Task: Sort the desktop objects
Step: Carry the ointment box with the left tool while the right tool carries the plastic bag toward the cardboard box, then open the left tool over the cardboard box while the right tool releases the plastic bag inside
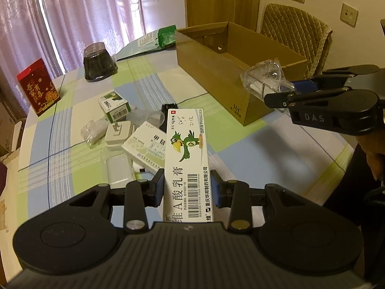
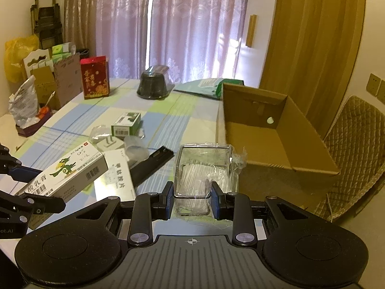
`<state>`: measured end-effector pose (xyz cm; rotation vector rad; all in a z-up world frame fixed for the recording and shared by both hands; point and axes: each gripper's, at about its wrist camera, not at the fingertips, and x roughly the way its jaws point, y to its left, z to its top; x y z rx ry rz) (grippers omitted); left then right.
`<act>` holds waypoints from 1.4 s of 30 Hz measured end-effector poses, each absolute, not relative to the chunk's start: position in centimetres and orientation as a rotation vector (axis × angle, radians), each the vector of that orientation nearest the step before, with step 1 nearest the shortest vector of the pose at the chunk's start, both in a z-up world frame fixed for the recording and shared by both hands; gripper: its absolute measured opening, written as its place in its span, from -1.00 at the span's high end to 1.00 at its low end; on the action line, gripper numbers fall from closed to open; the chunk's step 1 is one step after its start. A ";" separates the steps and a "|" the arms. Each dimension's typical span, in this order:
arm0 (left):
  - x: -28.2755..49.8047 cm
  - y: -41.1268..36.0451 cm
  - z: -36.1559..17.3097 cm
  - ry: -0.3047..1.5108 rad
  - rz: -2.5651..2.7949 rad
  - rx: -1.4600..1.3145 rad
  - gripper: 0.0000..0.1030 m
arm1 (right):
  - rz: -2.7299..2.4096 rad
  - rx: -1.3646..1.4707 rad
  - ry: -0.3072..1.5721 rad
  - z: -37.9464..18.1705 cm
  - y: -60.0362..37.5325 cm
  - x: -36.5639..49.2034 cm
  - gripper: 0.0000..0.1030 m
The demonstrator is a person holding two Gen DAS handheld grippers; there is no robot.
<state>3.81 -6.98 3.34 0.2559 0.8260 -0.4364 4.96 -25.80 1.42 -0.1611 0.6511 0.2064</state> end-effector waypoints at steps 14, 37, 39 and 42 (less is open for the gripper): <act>5.3 -8.9 3.9 0.805 -0.476 0.274 0.36 | 0.170 -0.143 0.632 2.4 -27.7 5.9 0.42; 13.1 -19.1 7.6 0.681 -0.624 0.315 0.36 | 0.060 -0.107 0.575 4.9 -36.2 12.7 0.42; 15.0 -20.8 7.8 0.668 -0.637 0.324 0.36 | 0.056 -0.100 0.584 4.6 -37.3 14.1 0.42; 17.6 -23.1 7.5 0.662 -0.648 0.340 0.36 | 0.051 -0.090 0.597 4.0 -38.6 16.1 0.42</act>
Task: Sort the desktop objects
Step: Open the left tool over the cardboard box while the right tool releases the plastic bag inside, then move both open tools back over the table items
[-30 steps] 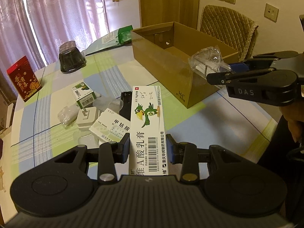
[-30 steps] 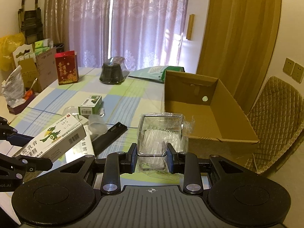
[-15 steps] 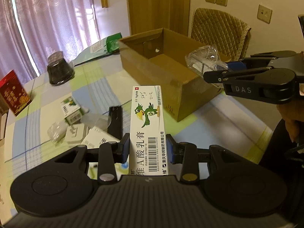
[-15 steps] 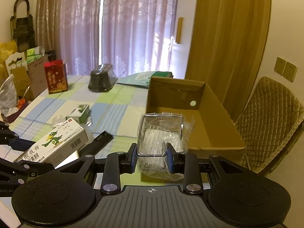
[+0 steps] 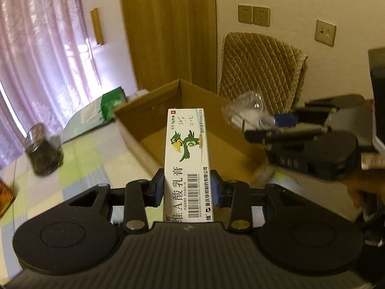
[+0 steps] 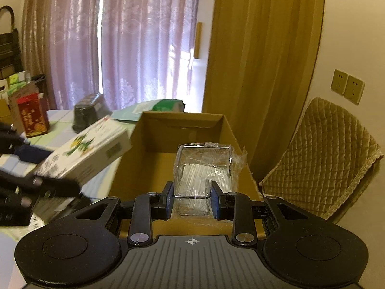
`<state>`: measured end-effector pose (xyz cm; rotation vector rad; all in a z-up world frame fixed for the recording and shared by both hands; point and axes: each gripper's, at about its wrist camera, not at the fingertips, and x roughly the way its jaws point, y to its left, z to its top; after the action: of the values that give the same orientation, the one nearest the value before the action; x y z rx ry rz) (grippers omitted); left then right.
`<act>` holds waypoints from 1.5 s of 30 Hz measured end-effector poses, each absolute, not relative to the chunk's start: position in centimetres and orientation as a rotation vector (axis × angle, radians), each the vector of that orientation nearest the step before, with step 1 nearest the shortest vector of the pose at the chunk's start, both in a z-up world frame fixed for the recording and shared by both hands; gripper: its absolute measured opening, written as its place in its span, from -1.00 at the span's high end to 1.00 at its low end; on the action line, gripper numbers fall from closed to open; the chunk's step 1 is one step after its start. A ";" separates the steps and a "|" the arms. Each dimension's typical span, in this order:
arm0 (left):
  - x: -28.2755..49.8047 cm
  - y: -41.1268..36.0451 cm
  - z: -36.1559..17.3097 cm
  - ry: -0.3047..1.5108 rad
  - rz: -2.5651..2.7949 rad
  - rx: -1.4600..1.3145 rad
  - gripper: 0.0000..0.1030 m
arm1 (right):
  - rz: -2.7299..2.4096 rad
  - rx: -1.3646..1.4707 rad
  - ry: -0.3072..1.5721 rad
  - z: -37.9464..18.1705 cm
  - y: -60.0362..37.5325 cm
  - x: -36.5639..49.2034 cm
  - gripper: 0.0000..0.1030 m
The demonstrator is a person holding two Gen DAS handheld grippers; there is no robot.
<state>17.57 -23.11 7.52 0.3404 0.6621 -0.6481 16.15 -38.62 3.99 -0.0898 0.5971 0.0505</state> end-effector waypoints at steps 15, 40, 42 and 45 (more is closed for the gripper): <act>25.5 -29.0 1.4 0.732 -0.671 0.416 0.36 | 0.068 -0.082 0.667 -0.1 -41.0 20.8 0.42; 23.2 -20.3 4.0 0.672 -0.514 0.261 -0.07 | 0.165 -0.115 0.758 -1.9 -38.5 23.1 0.41; 22.8 -19.4 3.8 0.685 -0.501 0.251 -0.07 | 0.170 -0.125 0.764 -2.1 -38.2 23.1 0.41; 22.2 -18.2 3.4 0.702 -0.484 0.235 -0.07 | 0.155 -0.126 0.744 -1.9 -38.2 22.8 0.41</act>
<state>22.20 -18.18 3.37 0.2353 0.7022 -0.4836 22.80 -38.18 -1.89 -0.1261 0.7437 0.1553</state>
